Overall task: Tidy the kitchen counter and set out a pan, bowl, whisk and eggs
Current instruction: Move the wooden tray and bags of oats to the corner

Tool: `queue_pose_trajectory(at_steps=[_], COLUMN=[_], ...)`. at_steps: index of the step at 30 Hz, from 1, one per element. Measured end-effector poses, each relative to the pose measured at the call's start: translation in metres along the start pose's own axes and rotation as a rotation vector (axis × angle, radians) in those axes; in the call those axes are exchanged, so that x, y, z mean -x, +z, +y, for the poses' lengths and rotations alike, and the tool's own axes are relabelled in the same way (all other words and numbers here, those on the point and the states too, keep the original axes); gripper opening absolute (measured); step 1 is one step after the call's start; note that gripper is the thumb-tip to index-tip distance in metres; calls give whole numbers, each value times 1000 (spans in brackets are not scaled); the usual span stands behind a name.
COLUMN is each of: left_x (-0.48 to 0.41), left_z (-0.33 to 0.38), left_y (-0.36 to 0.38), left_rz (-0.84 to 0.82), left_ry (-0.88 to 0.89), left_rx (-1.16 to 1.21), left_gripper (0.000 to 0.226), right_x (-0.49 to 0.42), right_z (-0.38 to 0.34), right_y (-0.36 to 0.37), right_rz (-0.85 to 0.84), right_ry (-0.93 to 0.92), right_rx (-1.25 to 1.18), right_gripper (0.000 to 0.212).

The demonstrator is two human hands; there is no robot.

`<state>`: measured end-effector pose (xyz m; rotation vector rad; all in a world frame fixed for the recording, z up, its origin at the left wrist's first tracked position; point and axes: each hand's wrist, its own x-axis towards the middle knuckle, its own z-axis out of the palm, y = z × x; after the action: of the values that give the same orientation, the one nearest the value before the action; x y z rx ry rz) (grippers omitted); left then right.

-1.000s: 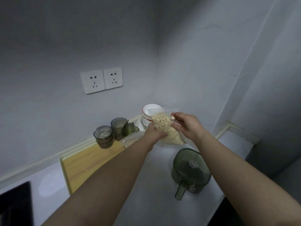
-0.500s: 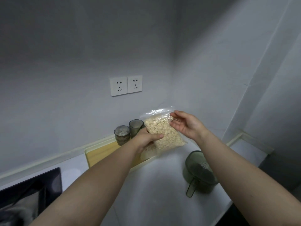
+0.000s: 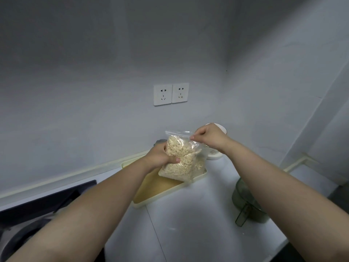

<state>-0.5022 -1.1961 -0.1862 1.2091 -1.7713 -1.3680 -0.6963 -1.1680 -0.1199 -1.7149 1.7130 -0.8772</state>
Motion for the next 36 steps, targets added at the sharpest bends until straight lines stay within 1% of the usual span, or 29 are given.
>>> queue_pose_trajectory(at_steps=[4,10,12,15,16,18,22,25,27,30,33,36], left_x=[2,-8,-14,-25,-29,-38,-58,-76,-85,-95,-100,-102], left_z=[-18,-48,-58,-71,-75,-86,-102,-105,-103,-104,-112,-113], left_y=[-24,-43,-43,-39,-37,-33,-25,-21,-18,-11,-6,-3], left_rz=[6,80,126,195,211,222,189,178,206,240,235,263], left_ry=[-45,-116,-124,-105,-106,-123,-143,-165,-152,-170,-240,-259], left_rx=[14,-11,-44,-144,-181,-223,-167,-152,-133,-124,-154,-132], left_gripper=[43,42,39,38,40,41,41,44,44,35,27,25], right_x=[-11,-35,-47,-65,-71,-80,-94,-107,-115,-125,-128,-132], right_z=[-15,-17,-13,-4,-1,8,27,38,40,47,59,67], right_y=[23,59,67,79,83,89,97,97,94,95,102,102], right_rz=[1,-54,-62,-90,-97,-96,-76,-30,7,42,-3,3], right_ry=[-65,-51,-26,5,10,6,7,-2,-15,24,90,101], right_rx=[92,228,240,312,327,357,402,375,357,391,488,440], right_gripper=[22,18,23,39,40,38,27,21,19,19,21,20])
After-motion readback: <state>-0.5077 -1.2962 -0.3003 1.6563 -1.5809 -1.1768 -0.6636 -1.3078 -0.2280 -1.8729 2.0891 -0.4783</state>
